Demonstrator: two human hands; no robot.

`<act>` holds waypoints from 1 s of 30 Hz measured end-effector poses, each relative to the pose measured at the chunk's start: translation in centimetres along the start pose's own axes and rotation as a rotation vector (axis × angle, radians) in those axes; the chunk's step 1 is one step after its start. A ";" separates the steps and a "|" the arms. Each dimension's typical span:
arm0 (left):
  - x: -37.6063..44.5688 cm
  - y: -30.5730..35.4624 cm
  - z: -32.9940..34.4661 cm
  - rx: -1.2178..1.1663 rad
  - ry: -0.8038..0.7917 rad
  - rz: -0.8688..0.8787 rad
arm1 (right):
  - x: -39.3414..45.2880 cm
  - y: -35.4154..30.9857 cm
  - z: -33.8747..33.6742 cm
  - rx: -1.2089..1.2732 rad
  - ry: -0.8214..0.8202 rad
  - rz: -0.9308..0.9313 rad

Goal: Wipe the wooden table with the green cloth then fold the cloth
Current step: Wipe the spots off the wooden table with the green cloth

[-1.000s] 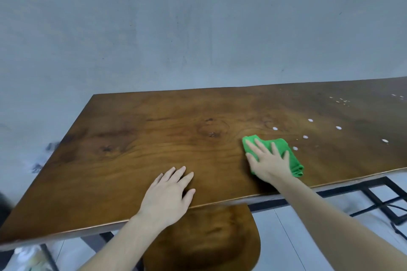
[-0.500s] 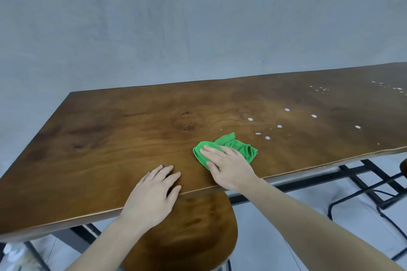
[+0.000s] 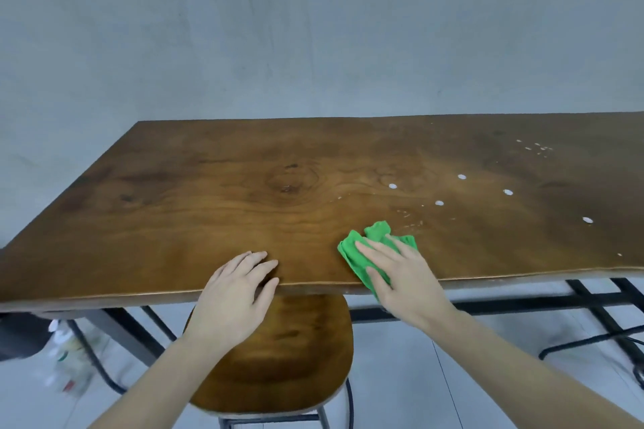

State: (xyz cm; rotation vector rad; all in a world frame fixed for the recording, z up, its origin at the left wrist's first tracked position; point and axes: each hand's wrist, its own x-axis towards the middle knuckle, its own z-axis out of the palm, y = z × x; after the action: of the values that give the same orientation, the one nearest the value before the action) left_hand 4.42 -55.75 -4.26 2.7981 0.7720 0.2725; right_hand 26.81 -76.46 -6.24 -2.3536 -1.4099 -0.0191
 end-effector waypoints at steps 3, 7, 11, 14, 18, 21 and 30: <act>-1.5 -1.4 -0.5 -0.044 0.115 -0.060 | 0.0 -4.0 2.2 -0.108 -0.011 -0.216; -4.4 -4.5 -1.4 -0.062 0.222 -0.165 | 2.1 -9.8 4.7 -0.205 -0.029 -0.402; -7.5 -8.7 -2.3 -0.046 0.277 -0.288 | 5.6 -16.4 7.3 -0.255 -0.084 -0.592; -9.7 -11.6 -2.9 -0.051 0.330 -0.347 | 7.8 -21.4 9.7 -0.226 -0.113 -0.680; -11.9 -15.5 -3.6 -0.062 0.377 -0.436 | 11.1 -28.2 11.5 -0.180 -0.203 -0.757; -13.0 -17.8 -3.8 -0.056 0.392 -0.473 | 13.0 -31.1 12.3 -0.290 -0.218 -0.774; -10.9 -16.5 -2.8 -0.021 0.373 -0.261 | 11.3 -25.6 12.4 -0.370 -0.113 -0.835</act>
State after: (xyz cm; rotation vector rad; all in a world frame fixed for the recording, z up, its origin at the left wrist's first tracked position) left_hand -13.39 -47.22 -7.26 2.6173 1.1923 0.7613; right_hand 8.29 -52.09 -6.91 -1.8453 -2.5178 -0.4089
